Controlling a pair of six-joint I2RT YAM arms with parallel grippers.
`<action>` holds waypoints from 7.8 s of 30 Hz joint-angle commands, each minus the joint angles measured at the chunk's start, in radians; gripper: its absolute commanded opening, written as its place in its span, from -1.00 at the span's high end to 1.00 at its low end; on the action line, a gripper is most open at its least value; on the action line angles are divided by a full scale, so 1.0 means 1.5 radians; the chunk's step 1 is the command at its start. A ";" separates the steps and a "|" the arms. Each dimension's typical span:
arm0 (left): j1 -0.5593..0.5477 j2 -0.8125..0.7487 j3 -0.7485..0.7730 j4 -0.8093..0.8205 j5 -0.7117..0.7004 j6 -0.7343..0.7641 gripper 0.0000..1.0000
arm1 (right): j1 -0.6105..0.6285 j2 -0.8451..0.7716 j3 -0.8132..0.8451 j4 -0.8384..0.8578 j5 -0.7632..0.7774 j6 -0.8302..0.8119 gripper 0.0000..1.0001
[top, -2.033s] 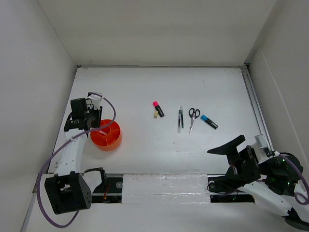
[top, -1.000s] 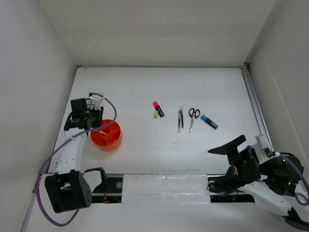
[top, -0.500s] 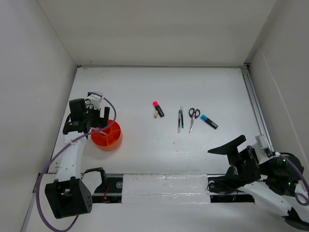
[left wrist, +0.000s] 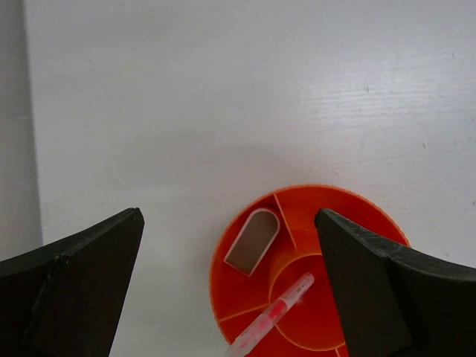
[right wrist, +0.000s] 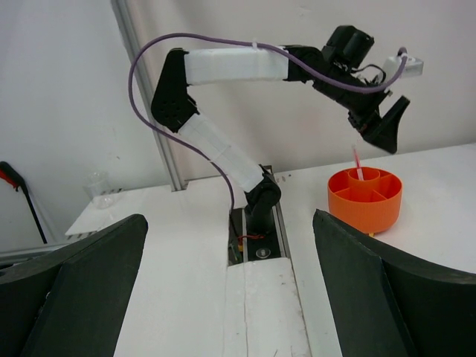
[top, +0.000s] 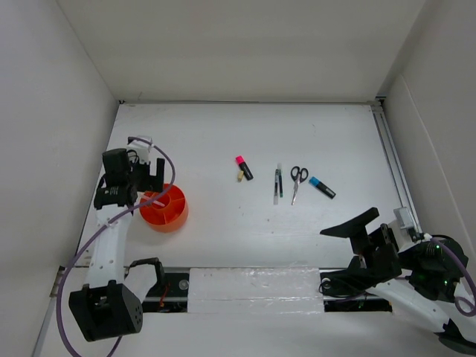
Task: Sort the stationery into containers
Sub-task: Place the stapler in the storage box, then pick up the pen from the center of the board, then place the pen in the storage box.
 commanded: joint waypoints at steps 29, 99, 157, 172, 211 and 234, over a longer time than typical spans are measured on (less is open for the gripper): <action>0.000 -0.174 0.157 0.111 0.270 -0.636 -1.00 | -0.102 0.577 0.250 -0.231 0.615 0.231 -0.98; -0.388 -0.408 0.018 0.016 -0.210 -0.507 -1.00 | -0.277 1.203 0.269 -0.082 0.437 0.100 1.00; -0.388 -0.281 0.007 0.066 0.041 -0.487 0.20 | 0.174 0.957 0.217 0.582 0.443 0.160 1.00; -0.388 -0.316 0.014 0.059 -0.121 -0.495 1.00 | 0.174 1.002 0.257 0.538 0.430 0.121 -0.38; -0.354 -0.168 -0.162 0.236 -0.690 -0.371 1.00 | 0.174 0.657 -0.022 0.427 0.492 0.102 -0.98; -0.354 -0.131 -0.168 0.224 -0.660 -0.423 0.37 | 0.174 0.651 -0.041 0.435 0.503 0.096 -0.98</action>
